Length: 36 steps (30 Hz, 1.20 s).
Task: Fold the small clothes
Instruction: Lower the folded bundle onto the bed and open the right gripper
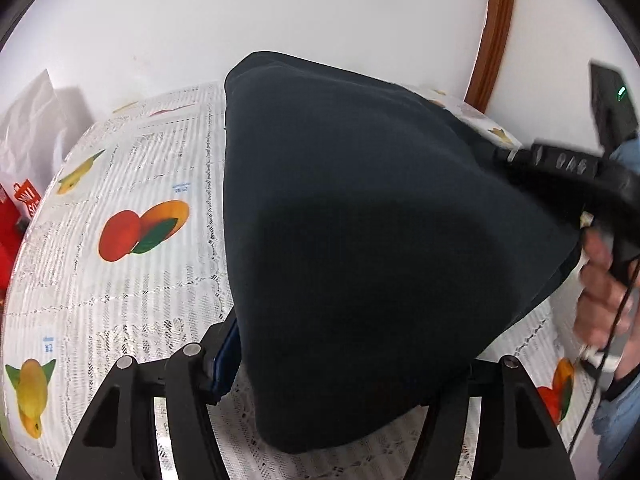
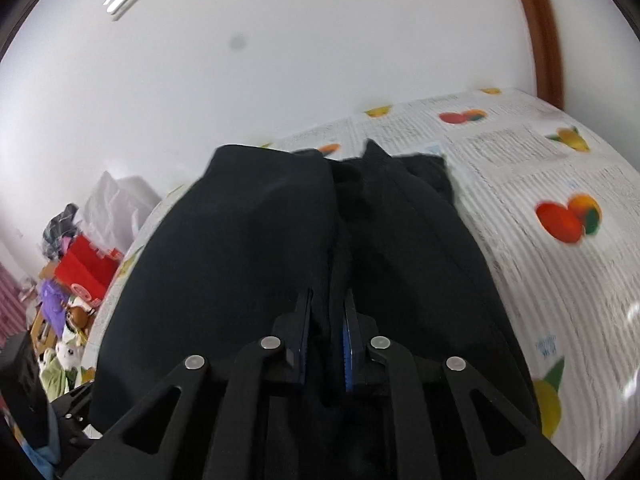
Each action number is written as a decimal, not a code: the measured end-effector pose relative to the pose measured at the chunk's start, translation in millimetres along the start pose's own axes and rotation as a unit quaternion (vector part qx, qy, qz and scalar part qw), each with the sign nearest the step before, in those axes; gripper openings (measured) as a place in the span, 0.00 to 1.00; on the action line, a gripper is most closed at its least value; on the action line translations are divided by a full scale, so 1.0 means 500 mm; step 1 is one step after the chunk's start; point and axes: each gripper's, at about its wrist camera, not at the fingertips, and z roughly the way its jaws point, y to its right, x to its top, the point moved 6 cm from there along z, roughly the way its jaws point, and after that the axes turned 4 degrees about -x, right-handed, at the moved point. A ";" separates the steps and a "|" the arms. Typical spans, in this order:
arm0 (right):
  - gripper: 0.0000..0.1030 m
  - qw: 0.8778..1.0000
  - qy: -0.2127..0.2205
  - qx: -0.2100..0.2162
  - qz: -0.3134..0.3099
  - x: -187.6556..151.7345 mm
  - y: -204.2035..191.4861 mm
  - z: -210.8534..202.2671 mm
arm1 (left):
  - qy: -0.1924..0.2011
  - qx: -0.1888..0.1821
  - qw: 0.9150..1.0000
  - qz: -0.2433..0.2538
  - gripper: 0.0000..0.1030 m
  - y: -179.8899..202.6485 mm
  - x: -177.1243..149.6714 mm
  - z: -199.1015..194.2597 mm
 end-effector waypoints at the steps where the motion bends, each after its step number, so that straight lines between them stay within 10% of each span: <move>1: 0.08 1.000 0.021 0.000 -0.021 0.013 -0.005 -0.017 | -0.001 0.003 1.000 -0.005 0.62 -0.002 0.000 0.002; 8: 0.07 0.988 0.149 -0.042 0.002 0.028 0.074 -0.172 | 0.002 0.020 1.000 -0.011 0.63 0.005 -0.002 -0.002; 20: 0.21 0.993 0.036 -0.115 -0.005 -0.030 0.168 -0.135 | -0.006 0.006 1.000 0.009 0.60 0.006 -0.002 -0.027; 26: 0.47 0.995 0.011 -0.089 -0.052 -0.070 0.192 -0.234 | 0.047 -0.049 0.998 0.001 0.60 -0.004 -0.037 -0.134; 36: 0.48 0.994 -0.045 -0.037 -0.092 -0.161 0.143 -0.189 | 0.017 -0.029 0.999 -0.018 0.60 -0.029 0.017 -0.053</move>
